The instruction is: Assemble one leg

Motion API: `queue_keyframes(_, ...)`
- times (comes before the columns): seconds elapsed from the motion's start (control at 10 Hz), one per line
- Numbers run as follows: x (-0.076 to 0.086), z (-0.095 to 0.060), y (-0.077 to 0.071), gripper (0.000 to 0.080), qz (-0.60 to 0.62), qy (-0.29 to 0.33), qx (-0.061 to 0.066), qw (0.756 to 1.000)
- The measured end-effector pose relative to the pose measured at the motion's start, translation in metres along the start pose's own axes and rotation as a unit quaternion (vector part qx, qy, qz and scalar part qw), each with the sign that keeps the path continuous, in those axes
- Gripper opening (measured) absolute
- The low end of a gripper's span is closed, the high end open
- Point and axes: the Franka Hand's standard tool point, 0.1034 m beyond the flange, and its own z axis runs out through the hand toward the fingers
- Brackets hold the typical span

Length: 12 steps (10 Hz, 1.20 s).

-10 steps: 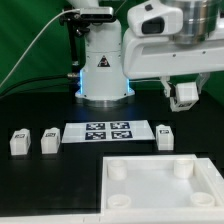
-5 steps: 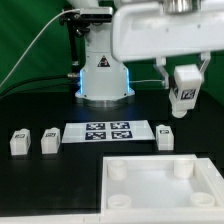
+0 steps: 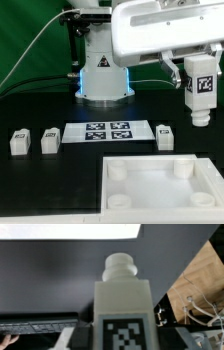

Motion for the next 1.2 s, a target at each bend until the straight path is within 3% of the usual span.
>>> queue_keyframes(0.2,-0.001,0.001,0.001,0.0291,-0.003,-0.008,-0.001,1.000)
queue_keyframes(0.3,-0.013,0.017,0.000,0.0291,-0.010,-0.013,-0.004,1.000)
queue_keyframes(0.5,-0.010,0.047,-0.002,0.0291,-0.010,-0.018,-0.006,1.000)
queue_keyframes(0.8,-0.044,0.081,0.005,0.0291,-0.009,-0.047,-0.009,0.999)
queue_keyframes(1.2,-0.043,0.091,0.006,0.0291,-0.007,-0.049,-0.008,0.999)
